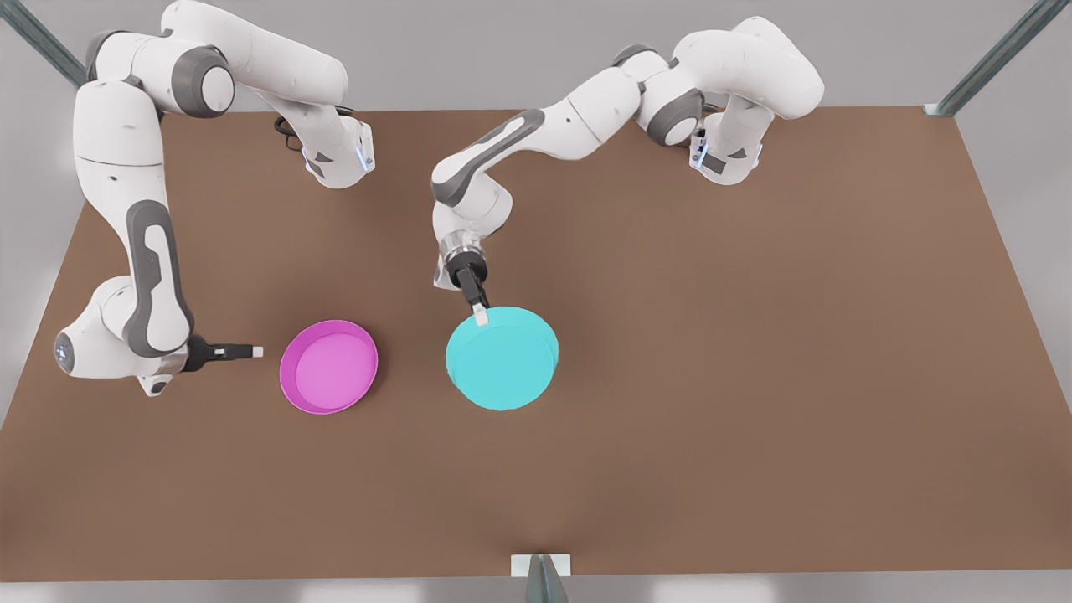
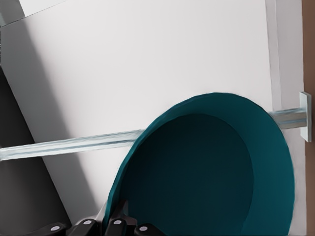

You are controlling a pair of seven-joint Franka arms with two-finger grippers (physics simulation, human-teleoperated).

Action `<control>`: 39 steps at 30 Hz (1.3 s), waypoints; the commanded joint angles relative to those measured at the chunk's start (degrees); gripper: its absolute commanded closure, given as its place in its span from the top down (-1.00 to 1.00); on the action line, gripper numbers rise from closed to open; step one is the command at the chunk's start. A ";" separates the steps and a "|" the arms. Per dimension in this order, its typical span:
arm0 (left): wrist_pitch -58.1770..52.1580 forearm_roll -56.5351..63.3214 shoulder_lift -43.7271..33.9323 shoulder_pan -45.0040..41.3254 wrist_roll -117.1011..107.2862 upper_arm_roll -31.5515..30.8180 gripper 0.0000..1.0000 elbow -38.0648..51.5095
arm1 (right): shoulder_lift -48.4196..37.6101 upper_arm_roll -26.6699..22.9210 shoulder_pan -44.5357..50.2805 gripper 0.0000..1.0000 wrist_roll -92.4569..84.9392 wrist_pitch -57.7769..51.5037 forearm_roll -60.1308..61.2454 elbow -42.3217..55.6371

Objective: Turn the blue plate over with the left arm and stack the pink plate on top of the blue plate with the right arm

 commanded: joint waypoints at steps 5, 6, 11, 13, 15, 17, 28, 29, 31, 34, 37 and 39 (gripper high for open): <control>0.88 -3.25 3.37 -1.07 -8.26 -0.59 -0.57 -0.08 | 1.47 0.44 1.86 1.00 0.97 5.20 2.29 -0.06; 0.80 -3.52 3.81 -2.30 -9.59 -0.68 -0.57 -0.17 | 1.56 0.44 2.65 1.00 0.97 5.29 2.73 0.03; 0.00 -4.31 6.01 -3.10 -10.55 -0.68 -0.57 -0.52 | 3.32 0.53 2.83 1.00 0.44 3.45 3.09 -0.24; 0.00 -5.01 6.45 -3.10 -11.78 -0.68 -0.57 -1.22 | 3.23 0.53 2.47 1.00 0.09 -0.16 5.37 0.20; 0.00 -5.36 6.45 -3.18 -11.87 -0.68 -0.57 -1.84 | 3.23 0.53 2.47 1.00 0.00 -0.07 5.72 0.90; 0.53 -5.45 6.28 -3.18 -12.49 -0.68 -0.57 -2.28 | 3.32 0.53 2.74 1.00 -1.23 1.86 6.07 1.17; 1.06 -8.88 5.75 -4.24 -12.93 -0.77 0.78 -4.65 | 4.20 1.23 4.14 1.00 -0.79 5.73 8.36 1.61; 1.06 -9.05 5.75 -4.24 -12.93 -0.77 0.78 -4.65 | 4.37 1.14 4.14 1.00 -0.79 6.52 8.27 1.61; 2.55 -9.05 5.75 -4.06 -13.63 -0.86 0.85 -4.39 | 4.81 1.23 4.14 0.87 -0.70 7.22 8.36 1.52; 5.19 -13.36 4.96 -4.15 -14.68 -1.12 0.87 -4.13 | 4.81 1.23 4.14 0.29 -0.53 7.14 8.36 1.52; 8.79 -16.44 4.17 -4.15 -19.16 -1.91 0.87 -3.51 | 4.81 1.23 4.14 0.29 -0.79 7.14 8.27 1.61; 11.95 -17.32 3.82 -4.06 -24.87 -1.91 0.87 -3.51 | 5.16 1.14 4.14 0.29 -0.88 7.22 8.18 1.61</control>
